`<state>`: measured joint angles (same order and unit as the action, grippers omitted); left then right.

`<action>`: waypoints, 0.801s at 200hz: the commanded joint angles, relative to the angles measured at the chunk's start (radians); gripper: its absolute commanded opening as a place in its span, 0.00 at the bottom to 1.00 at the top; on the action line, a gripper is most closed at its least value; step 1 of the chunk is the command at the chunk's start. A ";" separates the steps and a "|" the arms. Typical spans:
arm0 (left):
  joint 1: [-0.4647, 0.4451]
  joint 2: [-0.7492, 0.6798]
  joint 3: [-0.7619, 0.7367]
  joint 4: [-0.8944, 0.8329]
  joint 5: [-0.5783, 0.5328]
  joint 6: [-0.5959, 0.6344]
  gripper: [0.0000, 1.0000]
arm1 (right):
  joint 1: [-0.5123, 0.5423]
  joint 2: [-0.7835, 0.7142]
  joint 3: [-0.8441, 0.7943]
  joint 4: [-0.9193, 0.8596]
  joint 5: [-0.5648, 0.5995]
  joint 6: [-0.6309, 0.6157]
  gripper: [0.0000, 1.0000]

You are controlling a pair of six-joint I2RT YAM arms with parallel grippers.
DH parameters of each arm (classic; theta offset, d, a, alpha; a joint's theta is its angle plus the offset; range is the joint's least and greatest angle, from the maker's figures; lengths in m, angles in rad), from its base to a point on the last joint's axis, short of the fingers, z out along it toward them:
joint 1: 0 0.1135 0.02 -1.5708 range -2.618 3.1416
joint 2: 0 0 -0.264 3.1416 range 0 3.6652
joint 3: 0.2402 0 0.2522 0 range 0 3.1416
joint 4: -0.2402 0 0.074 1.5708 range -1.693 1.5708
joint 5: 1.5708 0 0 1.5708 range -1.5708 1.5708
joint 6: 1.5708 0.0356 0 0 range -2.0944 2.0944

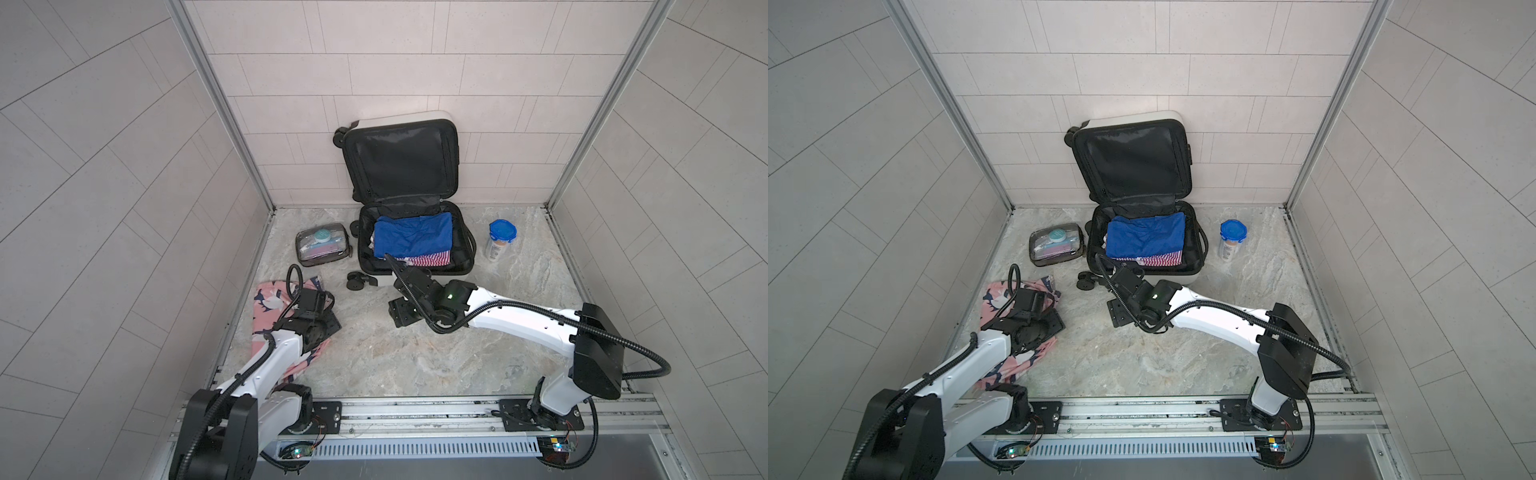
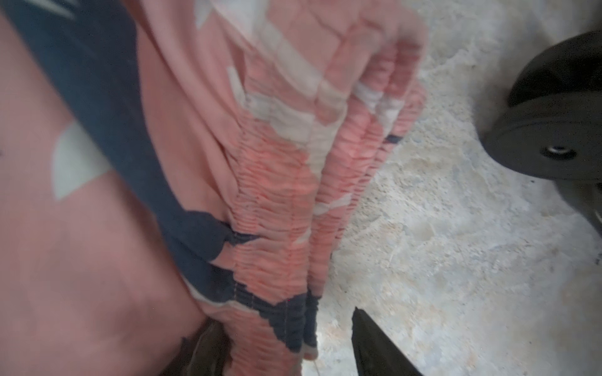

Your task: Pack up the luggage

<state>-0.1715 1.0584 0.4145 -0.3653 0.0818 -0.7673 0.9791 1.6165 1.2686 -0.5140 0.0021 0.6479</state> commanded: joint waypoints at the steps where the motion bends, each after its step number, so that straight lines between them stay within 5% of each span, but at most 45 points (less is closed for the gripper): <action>1: -0.045 -0.006 -0.054 -0.005 0.110 -0.050 0.66 | -0.008 -0.021 0.021 -0.023 0.028 0.014 0.72; 69: -0.319 0.032 -0.031 0.166 0.132 -0.148 0.66 | -0.042 -0.036 0.010 -0.039 0.035 0.011 0.72; 160: -0.595 0.339 0.083 0.529 0.264 -0.134 0.66 | -0.181 -0.199 -0.144 -0.056 0.038 0.051 0.72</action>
<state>-0.7132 1.3193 0.4633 0.0624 0.2611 -0.9001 0.8360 1.4944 1.1728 -0.5365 0.0135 0.6720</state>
